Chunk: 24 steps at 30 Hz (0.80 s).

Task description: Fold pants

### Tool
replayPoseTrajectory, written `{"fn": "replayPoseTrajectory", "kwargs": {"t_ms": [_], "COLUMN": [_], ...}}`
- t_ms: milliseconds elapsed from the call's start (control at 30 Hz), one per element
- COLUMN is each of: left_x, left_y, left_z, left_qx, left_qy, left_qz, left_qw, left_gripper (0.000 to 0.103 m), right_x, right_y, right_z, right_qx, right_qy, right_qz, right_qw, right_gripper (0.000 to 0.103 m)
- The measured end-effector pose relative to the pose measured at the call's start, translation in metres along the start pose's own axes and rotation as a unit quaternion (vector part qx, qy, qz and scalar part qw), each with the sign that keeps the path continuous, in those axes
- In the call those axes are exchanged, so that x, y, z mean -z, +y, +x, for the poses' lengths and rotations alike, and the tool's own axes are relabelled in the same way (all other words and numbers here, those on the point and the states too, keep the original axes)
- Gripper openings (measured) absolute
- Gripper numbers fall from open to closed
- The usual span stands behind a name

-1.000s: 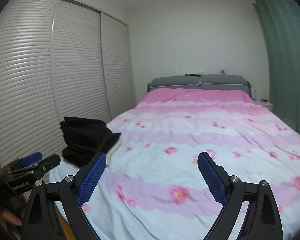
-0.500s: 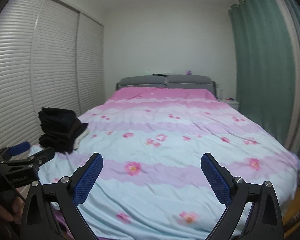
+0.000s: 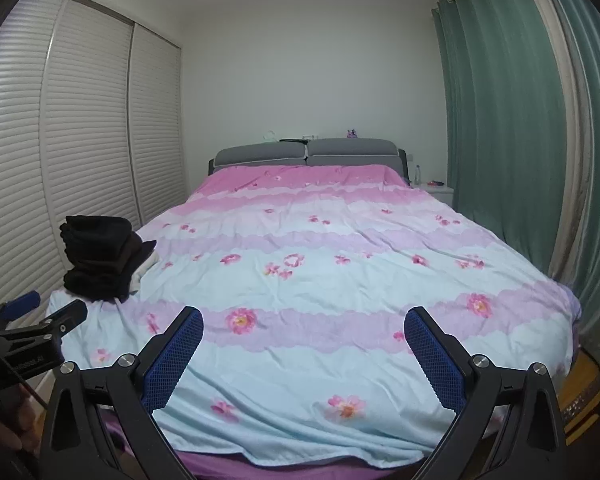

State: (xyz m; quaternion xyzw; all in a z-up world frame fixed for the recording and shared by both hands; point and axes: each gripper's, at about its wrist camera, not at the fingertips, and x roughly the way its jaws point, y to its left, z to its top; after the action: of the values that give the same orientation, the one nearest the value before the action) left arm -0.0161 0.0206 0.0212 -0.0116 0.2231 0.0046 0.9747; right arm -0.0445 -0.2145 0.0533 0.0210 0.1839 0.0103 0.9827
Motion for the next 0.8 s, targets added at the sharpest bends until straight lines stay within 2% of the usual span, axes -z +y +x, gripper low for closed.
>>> {"fn": "replayPoseTrajectory", "kwargs": {"t_ms": [800], "left_x": [0.0015], "left_y": [0.0032], "left_z": [-0.0057], "left_qx": [0.006], "left_qy": [0.002], "left_qz": [0.006], "left_qw": [1.0], "left_gripper": [0.103], "right_x": [-0.0017], "right_y": [-0.002], "right_z": [-0.0081], "right_qx": [0.001], "right_qy": [-0.006], "right_qz": [0.001], "right_qw": [1.0], "right_gripper": [0.102]}}
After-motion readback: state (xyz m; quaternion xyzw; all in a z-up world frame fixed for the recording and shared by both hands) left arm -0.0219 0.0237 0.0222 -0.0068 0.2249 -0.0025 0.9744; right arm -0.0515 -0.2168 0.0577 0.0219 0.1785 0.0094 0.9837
